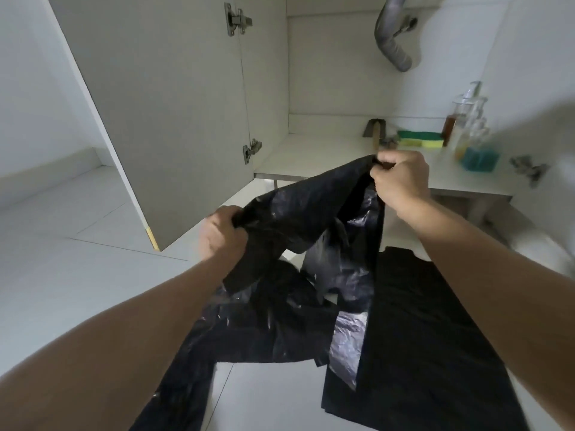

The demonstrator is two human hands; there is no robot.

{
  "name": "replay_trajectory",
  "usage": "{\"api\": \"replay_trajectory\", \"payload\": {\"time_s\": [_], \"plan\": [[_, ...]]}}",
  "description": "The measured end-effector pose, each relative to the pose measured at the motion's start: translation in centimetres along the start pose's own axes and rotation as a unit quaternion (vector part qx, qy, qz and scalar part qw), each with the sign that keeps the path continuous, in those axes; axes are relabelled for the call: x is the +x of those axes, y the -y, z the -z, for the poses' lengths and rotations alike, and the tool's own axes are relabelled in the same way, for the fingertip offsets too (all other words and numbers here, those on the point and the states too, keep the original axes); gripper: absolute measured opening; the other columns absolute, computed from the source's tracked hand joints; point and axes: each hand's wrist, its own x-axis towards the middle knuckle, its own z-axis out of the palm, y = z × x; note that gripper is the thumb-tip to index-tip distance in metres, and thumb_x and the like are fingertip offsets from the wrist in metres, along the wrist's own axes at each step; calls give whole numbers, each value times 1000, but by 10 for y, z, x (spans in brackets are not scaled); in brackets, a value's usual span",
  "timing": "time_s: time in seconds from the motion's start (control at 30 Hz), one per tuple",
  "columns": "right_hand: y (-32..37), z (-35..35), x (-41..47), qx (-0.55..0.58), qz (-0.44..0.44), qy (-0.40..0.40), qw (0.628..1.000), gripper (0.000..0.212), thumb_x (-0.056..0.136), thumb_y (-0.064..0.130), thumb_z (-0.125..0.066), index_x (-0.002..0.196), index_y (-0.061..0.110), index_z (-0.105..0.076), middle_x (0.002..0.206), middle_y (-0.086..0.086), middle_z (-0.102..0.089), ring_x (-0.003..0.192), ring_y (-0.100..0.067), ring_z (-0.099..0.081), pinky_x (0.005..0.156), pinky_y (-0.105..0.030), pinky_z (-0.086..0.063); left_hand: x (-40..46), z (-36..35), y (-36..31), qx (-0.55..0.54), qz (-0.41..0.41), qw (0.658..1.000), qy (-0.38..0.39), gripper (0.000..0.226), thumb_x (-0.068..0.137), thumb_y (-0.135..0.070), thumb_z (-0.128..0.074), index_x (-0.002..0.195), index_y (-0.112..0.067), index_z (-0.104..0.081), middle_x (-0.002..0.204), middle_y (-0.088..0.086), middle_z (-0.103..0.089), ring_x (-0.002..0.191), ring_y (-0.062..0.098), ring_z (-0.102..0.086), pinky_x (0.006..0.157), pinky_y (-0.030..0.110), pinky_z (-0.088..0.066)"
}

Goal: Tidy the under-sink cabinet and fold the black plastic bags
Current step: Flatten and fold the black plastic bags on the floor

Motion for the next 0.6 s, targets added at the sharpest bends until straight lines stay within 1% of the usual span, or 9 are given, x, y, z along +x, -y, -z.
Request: {"api": "replay_trajectory", "payload": {"time_s": [0.03, 0.1, 0.13, 0.23, 0.27, 0.33, 0.43, 0.53, 0.6], "plan": [[-4, 8, 3, -29, 7, -21, 999, 20, 90, 9, -62, 101, 16, -76, 105, -4, -73, 99, -22, -66, 93, -29, -52, 7, 7, -6, -3, 12, 1000, -26, 41, 70, 3, -55, 104, -14, -71, 98, 11, -69, 95, 33, -60, 75, 28, -42], [-10, 23, 10, -68, 2, -40, 997, 25, 87, 8, -57, 68, 20, -68, 73, 0, -64, 77, -24, -58, 74, -26, -45, 18, 14, -14, -10, 21, 998, -63, 46, 69, 2, -52, 104, -19, -72, 99, 10, -70, 95, 34, -61, 80, 30, -47], [-13, 28, 15, -73, -15, -40, 996, 23, 86, 9, -55, 67, 20, -65, 67, 3, -59, 71, -21, -55, 70, -26, -43, 21, 16, -19, -20, 20, 997, -74, 46, 68, 0, -49, 103, -20, -72, 97, 10, -71, 94, 34, -62, 81, 31, -49], [-18, 39, 45, 80, -153, -39, 984, 20, 91, 11, -50, 104, 14, -65, 84, -8, -71, 66, -24, -70, 66, -40, -59, 27, 16, -45, -77, -40, 991, -101, 49, 62, -10, -40, 97, -17, -74, 90, 8, -73, 86, 34, -65, 77, 33, -54], [-25, 44, 59, 152, -200, -34, 967, 20, 92, 13, -47, 107, 13, -61, 94, -13, -70, 71, -29, -72, 66, -46, -61, 27, 15, -58, -92, -72, 987, -112, 48, 61, -9, -40, 95, -15, -74, 89, 8, -73, 85, 32, -65, 74, 29, -51], [-36, 64, 84, 238, -206, -25, 949, 30, 85, 22, -47, 109, 11, -61, 110, -15, -68, 90, -34, -70, 75, -54, -59, 26, 13, -85, -123, -143, 974, -126, 44, 61, -1, -44, 92, -10, -74, 88, 8, -72, 84, 31, -65, 71, 26, -48], [-30, 99, 78, 383, -220, -89, 893, 39, 81, 27, -54, 114, 10, -68, 106, -15, -72, 92, -35, -70, 75, -61, -55, 6, 5, -114, -158, -271, 944, -103, 43, 60, 6, -46, 92, -3, -73, 87, 9, -69, 83, 30, -62, 71, 34, -52], [-58, 127, 59, 393, -255, -118, 876, 54, 68, 44, -79, 113, 15, -70, 102, -12, -75, 87, -33, -73, 74, -55, -57, -37, -21, -115, -134, -380, 915, -26, 31, 69, 9, -60, 94, -3, -74, 89, 9, -68, 83, 25, -62, 70, 34, -55], [-99, 138, 44, 337, -287, -117, 889, 53, 64, 34, -86, 112, 15, -70, 107, -10, -73, 88, -27, -73, 68, -41, -61, -70, -46, -107, -94, -422, 901, 47, 29, 69, 8, -70, 94, -6, -75, 91, 8, -68, 84, 24, -63, 71, 36, -57]]}}
